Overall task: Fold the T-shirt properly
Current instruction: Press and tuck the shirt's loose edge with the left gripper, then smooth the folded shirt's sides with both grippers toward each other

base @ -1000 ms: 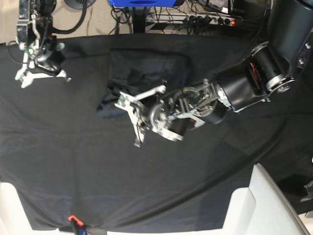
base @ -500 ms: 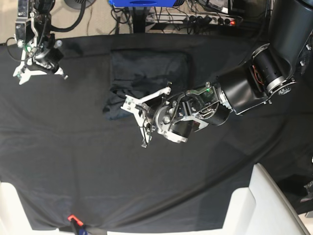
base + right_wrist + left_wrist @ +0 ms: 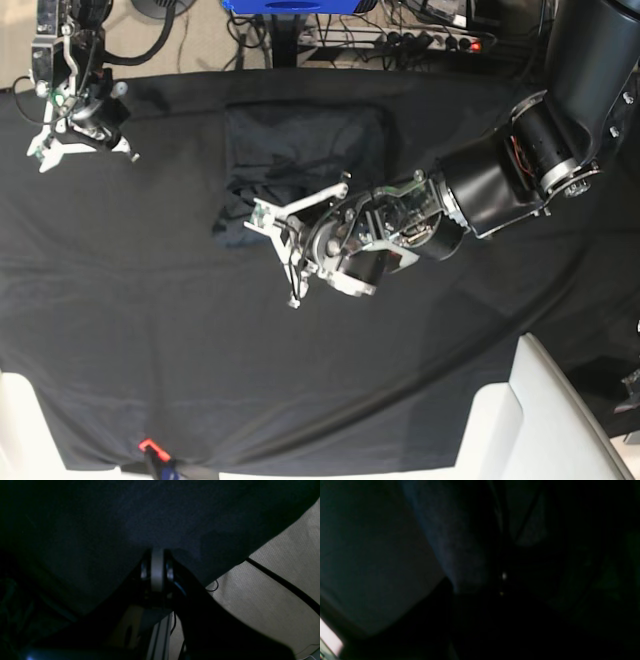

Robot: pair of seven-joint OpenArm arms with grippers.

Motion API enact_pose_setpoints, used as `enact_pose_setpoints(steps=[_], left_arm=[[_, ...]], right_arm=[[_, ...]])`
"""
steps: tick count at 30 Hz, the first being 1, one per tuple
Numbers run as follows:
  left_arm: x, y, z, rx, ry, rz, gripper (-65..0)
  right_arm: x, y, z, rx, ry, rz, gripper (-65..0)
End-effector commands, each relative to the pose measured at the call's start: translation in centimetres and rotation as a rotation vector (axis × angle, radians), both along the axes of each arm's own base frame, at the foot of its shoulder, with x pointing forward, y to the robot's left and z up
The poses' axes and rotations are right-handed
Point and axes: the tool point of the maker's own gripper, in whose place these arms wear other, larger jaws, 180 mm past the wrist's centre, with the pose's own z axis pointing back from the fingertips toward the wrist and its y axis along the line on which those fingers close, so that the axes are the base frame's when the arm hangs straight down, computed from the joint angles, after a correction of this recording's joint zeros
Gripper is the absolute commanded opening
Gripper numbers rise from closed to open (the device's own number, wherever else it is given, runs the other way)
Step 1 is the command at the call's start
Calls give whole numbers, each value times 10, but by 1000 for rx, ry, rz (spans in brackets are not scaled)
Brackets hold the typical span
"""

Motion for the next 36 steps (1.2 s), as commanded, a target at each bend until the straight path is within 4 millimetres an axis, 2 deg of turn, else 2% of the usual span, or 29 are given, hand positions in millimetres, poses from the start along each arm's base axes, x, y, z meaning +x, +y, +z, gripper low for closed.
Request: enact_pose_setpoints(steps=[1, 4, 7, 11, 14, 23, 26, 29, 31, 32, 34, 36], left_arm=[[16, -5, 14, -17, -42, 1, -484], [25, -5, 21, -17, -62, 1, -311], [32, -6, 27, -19, -78, 0, -184], [37, -6, 31, -18, -90, 1, -81], [41, -6, 34, -18, -100, 0, -59], [55, -7, 48, -26, -133, 1, -61], [70, -11, 67, -100, -152, 70, -61], [86, -16, 96, -236, -176, 170, -64], [95, -2, 110, -288, -198, 263, -72], [99, 8, 115, -288, -216, 314, -99], [103, 29, 118, -280, -232, 425, -224], [97, 62, 113, -274, -229, 538, -454]], right_arm=[[6, -2, 6, -12, -26, 1, -627], [6, -1, 6, -12, -26, 2, -627], [6, -1, 6, -12, -26, 2, -627], [6, -1, 6, -11, -26, 4, -627], [6, -1, 6, -11, -26, 4, -627], [6, -1, 6, -11, -27, 5, -627], [6, -2, 6, -13, -25, 10, -627], [15, 7, 8, -16, -35, 65, -627], [23, 19, 10, -18, -40, 142, -629], [29, 27, 11, -19, -47, 189, -630], [39, 43, 15, -33, -58, 306, -633], [49, 62, 19, -36, -76, 406, -633]])
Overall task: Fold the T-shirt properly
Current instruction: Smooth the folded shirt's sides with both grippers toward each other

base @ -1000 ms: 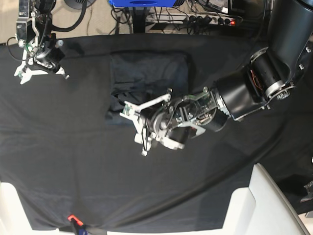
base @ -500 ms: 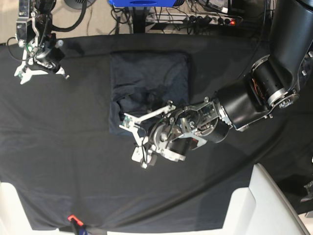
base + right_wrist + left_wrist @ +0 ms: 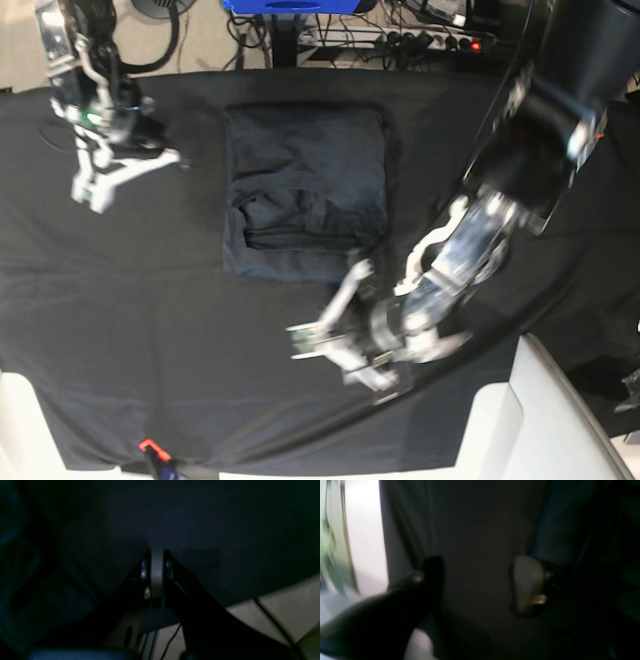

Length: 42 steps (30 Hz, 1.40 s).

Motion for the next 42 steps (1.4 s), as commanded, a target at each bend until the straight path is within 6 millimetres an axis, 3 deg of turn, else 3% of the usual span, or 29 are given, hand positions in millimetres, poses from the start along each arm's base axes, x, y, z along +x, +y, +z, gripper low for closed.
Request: enact_pose_setpoints(steps=[1, 2, 5, 9, 13, 16, 21, 26, 32, 37, 42], left_arm=[[2, 12, 9, -26, -27, 35, -591], [-9, 26, 2, -44, -12, 74, -650], [-50, 54, -14, -89, 25, 162, -650], [-109, 70, -27, -192, 86, 256, -650], [-135, 80, -30, -437, 145, 386, -650], [-140, 83, -35, -538, 186, 460, -650], [-138, 65, -37, -635, 216, 493, -650], [-123, 58, -54, -618, 233, 522, -650], [-105, 53, -60, -587, 227, 517, -650], [-93, 50, -71, -596, 260, 539, -650], [-90, 46, -83, -669, 275, 555, -650]], right_arm=[[10, 8, 12, 5, -45, 39, -633], [14, 19, 19, 14, -65, 79, -633], [28, 44, 42, 40, -138, 168, -633], [43, 78, 55, 67, -179, 284, -630], [56, 111, 61, 76, -178, 403, -630], [64, 121, 55, 50, -173, 460, -630], [68, 125, 44, 15, -147, 501, -632], [81, 128, 39, 0, -142, 492, -632], [99, 149, 39, 16, -183, 565, -632], [112, 132, 17, -45, -169, 539, -632], [124, 117, 6, -94, -170, 515, -630]])
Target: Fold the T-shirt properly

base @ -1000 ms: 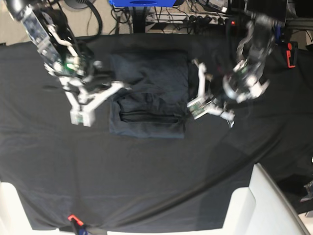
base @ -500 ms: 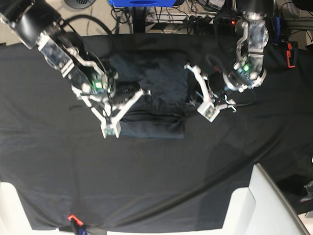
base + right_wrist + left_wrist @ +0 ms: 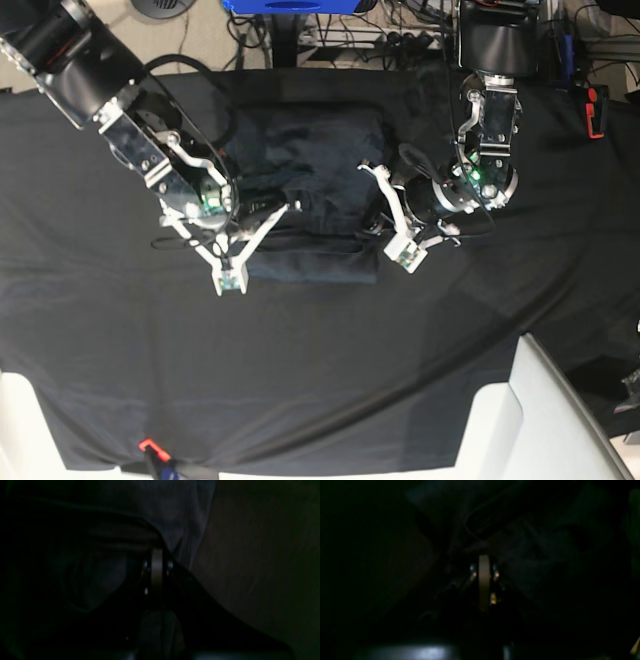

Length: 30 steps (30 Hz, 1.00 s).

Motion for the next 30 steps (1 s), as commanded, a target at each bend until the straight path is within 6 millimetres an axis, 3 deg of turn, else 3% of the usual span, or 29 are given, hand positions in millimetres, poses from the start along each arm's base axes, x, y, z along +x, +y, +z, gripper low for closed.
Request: enact_pose_setpoints(steps=[1, 9, 11, 19, 22, 27, 30], left_arm=[[8, -1, 8, -28, -34, 4, -650], [16, -10, 10, -76, -50, 16, -650], [27, -11, 17, -74, -73, 13, -650], [49, -9, 14, -84, -55, 28, -650], [59, -18, 19, -104, -64, 27, -650], [78, -31, 45, -135, -131, 20, -650], [87, -33, 80, -130, -237, 7, -650]], right_arm=[[18, -2, 12, -1, -60, -9, -630], [38, -15, 12, -40, -88, -29, -630], [38, -19, 9, -51, -85, -35, -629], [50, -35, 4, -91, -113, -58, -629], [53, -43, 1, -112, -107, -69, -629], [66, -45, 11, -115, -135, -74, -633], [69, -52, 25, -112, -172, -67, -633]])
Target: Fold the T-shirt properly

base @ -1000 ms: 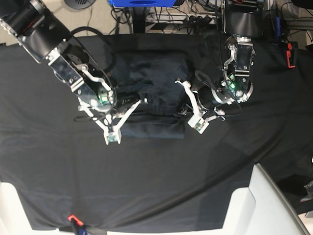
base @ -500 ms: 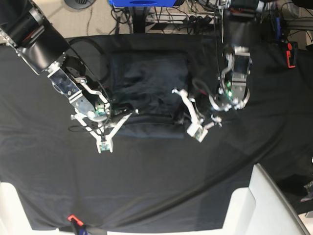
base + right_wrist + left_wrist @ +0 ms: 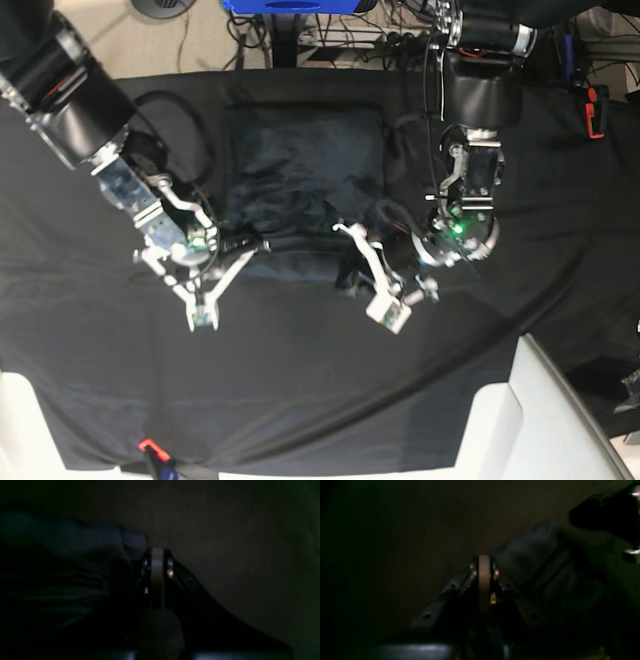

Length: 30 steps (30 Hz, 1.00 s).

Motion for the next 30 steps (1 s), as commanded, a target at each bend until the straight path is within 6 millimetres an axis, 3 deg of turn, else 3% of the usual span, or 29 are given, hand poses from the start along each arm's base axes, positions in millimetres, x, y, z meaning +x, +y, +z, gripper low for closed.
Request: enact_pose_setpoints(steps=[1, 4, 9, 12, 15, 19, 22, 26, 30], left_arm=[[10, 3, 27, -28, -87, 8, -650], [-14, 25, 28, 52, -115, -8, -650], [-106, 62, 0, 166, -26, -56, -650], [-161, 76, 1, 145, -12, -45, -650], [-207, 94, 1, 113, 16, 16, -650], [-266, 102, -18, 62, 129, 98, -650], [-312, 101, -39, 4, 231, 147, -650], [-363, 97, -73, -60, 370, 258, -650], [-407, 109, -119, -84, 501, 395, -650]], right_arm=[[12, -5, 21, -1, -75, 10, -633], [-4, -14, 39, 10, -127, 55, -633], [-53, -27, 61, -18, -172, 159, -633], [-88, -32, 78, -50, -221, 197, -633], [-124, -49, 80, -56, -203, 139, -633], [-176, -62, 56, -53, -79, 81, -633], [-223, -68, 32, -63, 44, 72, -633], [-268, -79, 3, -99, 177, 63, -633], [-320, -96, -49, -163, 359, 7, -633]])
